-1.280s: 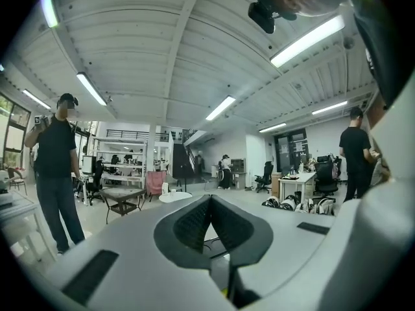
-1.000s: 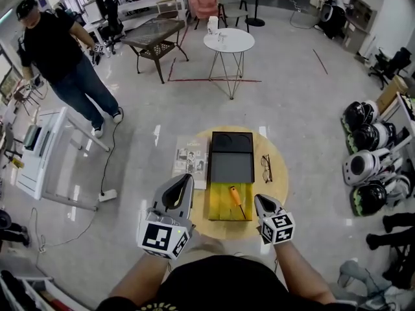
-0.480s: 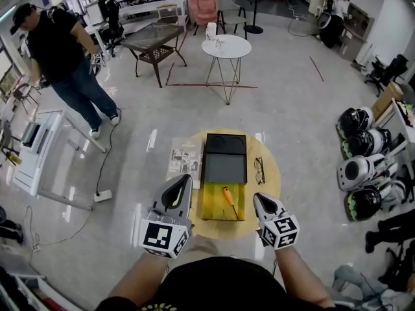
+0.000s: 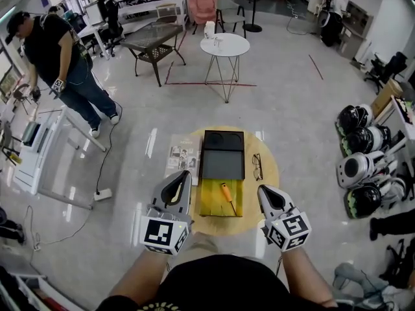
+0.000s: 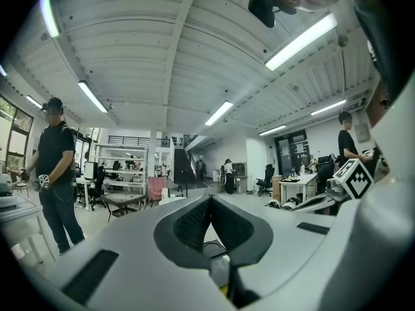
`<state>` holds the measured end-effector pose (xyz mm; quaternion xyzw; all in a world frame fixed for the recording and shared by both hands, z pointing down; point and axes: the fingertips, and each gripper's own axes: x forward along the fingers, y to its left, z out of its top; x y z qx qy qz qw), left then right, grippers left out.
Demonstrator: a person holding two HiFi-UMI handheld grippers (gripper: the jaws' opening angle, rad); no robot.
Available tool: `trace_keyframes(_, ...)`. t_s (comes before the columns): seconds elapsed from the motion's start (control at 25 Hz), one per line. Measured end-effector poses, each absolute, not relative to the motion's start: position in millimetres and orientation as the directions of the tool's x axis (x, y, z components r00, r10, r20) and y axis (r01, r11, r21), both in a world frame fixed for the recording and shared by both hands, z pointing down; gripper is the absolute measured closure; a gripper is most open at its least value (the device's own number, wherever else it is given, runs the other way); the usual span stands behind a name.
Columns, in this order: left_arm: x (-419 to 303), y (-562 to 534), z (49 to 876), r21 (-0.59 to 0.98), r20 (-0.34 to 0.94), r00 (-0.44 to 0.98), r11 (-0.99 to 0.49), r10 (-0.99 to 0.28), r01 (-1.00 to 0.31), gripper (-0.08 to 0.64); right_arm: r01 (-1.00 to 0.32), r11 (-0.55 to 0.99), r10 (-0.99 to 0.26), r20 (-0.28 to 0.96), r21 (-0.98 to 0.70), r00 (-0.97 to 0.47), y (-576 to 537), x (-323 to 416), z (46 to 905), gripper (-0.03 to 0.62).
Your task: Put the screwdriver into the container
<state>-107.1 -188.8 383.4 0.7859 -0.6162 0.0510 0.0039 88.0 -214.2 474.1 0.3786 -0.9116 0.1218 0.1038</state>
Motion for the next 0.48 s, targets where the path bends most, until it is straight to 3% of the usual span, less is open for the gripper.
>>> trace_keyframes(0.48,-102.4,-181.7,379.2,-0.019,0.092,0.27,-0.273,-0.958,-0.962,0.545,-0.693,0.713,-0.661,0.225,-0.109,-0.716,-205.1,88.6,429.9,0.578)
